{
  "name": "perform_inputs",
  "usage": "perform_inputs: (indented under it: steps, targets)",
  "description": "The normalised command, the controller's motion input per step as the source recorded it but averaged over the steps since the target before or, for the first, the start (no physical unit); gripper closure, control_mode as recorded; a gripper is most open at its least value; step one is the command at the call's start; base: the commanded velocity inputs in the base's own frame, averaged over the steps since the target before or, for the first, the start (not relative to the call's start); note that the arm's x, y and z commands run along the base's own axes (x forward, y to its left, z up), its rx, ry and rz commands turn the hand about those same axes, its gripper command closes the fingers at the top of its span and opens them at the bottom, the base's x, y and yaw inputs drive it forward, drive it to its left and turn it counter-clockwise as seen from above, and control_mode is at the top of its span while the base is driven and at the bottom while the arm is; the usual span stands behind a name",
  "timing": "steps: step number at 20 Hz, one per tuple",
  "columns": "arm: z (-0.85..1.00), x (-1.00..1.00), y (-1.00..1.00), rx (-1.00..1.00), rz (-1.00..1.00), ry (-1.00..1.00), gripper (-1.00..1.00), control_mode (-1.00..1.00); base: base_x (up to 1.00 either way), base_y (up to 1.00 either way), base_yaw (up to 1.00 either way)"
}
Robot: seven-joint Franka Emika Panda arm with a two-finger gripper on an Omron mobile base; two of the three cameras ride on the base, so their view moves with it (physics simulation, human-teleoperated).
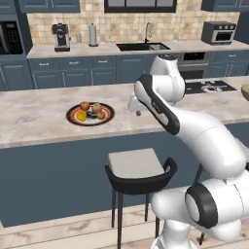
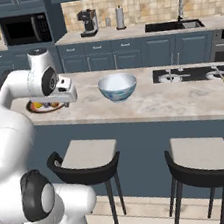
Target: Take the fruits from the plate on the dining counter and place two fruits in each bowl.
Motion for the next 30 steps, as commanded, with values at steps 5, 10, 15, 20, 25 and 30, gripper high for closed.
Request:
perform_inputs:
  steps: [5,10,15,20,25,30]
  targets:
    - [0.0,0.59,0.85,-0.01,0.06,-0.01,-1.0,-1.0,0.0,0.0,0.0]
    - [-0.16,0.8,0.58,0.0,0.04,0.0,-1.0,-1.0,0.0,0.0,0.0]
    - [-0.44,0.8,0.0,0.0,0.05,0.0,-1.0,-1.0,0.0,0.0,0.0]
    - [-0.34,0.41,0.35,-0.04,0.01,0.0,-1.0,-1.0,0.0,0.0,0.0]
    - [-0.23,0.22,0.39,-0.12,0.0,0.0,-1.0,-1.0,0.0,0.0,0.0]
    - [-0.18,0.42,0.31,-0.05,0.0,0.0,-1.0,-1.0,0.0,0.0,0.0]
